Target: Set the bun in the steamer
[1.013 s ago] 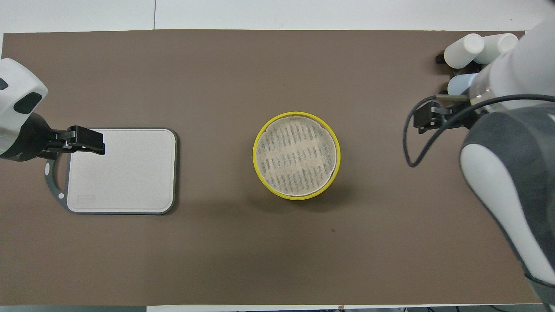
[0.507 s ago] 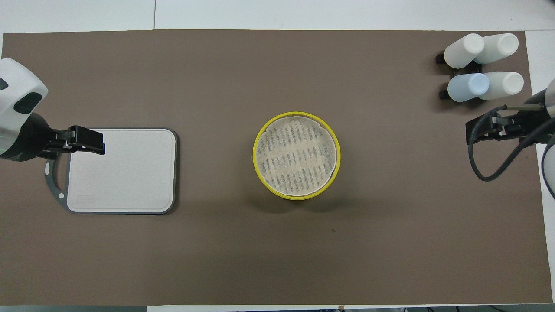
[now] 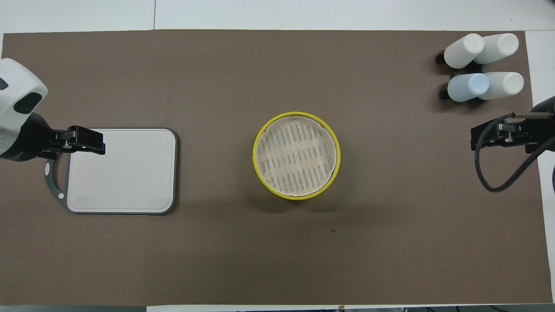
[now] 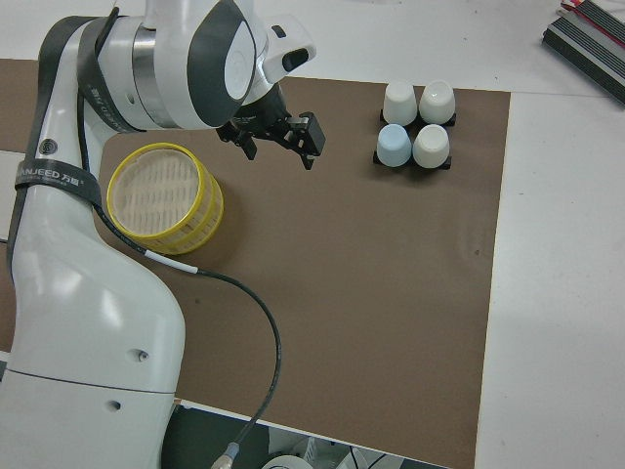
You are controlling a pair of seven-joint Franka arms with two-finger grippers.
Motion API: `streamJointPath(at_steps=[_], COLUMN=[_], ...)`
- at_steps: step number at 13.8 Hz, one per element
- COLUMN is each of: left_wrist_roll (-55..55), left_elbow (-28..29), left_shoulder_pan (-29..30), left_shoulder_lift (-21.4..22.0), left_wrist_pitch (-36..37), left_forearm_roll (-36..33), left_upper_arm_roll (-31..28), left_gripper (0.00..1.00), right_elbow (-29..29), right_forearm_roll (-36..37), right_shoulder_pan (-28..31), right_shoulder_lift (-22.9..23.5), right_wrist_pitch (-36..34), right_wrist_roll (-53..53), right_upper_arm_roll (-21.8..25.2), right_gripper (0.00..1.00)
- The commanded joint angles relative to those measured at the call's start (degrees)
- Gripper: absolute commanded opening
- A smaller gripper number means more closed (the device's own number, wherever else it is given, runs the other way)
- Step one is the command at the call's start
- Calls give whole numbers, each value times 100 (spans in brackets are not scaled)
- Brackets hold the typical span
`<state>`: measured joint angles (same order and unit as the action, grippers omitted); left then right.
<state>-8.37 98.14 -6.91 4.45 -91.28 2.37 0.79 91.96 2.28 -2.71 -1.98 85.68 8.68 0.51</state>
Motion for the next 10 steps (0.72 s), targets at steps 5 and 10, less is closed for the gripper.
streamJointPath(at_steps=[5,10], left_wrist_roll=[47,55], left_elbow=[-32,-32], left_shoulder_pan=[41,32], left_shoulder_lift=[38,38], left_wrist_pitch=[-22,-22], left_forearm_roll=[97,97], left_upper_arm_roll=[18,18], left_gripper=[100,100], right_elbow=[226,305], right_forearm_roll=[-403,-439], right_shoulder_pan=[-124,-116], right_shoulder_lift=[-136,-162], right_wrist_pitch=[248,327], right_wrist_roll=[-332,-341], right_upper_arm_roll=[125,134], right_gripper=[100,100])
